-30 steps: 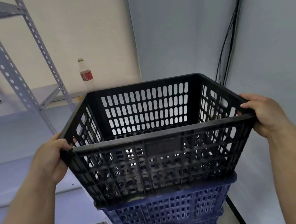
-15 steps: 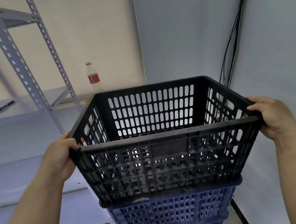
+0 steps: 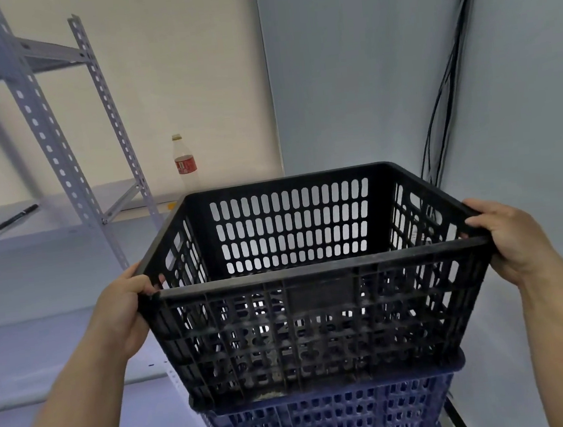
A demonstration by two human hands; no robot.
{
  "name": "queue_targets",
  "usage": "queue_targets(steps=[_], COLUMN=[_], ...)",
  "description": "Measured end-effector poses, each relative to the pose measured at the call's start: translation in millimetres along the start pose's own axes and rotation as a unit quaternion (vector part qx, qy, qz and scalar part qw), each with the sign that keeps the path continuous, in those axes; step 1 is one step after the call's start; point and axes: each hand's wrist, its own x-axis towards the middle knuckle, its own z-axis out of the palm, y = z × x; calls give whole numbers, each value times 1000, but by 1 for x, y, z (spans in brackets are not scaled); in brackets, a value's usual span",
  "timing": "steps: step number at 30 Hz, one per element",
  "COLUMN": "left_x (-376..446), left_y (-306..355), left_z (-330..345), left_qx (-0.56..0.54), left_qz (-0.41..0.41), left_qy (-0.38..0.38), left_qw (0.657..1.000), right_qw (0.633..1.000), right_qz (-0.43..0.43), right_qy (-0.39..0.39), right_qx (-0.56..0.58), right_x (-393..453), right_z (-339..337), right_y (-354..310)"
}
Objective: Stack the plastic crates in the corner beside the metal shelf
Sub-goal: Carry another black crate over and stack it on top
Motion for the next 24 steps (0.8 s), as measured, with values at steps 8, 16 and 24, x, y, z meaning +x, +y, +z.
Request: queue_targets(steps=[8,16,24], left_x=[-2,55,137], left_y=[11,40,33], left_z=[-8,25,27], left_qx=[173,566,666], left_qz=[6,53,49], left_qy=[-2,-45,-28], left_qw=[985,821,744], right_qw=[938,791,754], right_qz=[-34,11,19], right_qy=[-13,-139,-151], right_qx=[-344,-596,-638], right_x=[-3,62,118], right_z=[1,32,50], right_y=[-19,-29,-22])
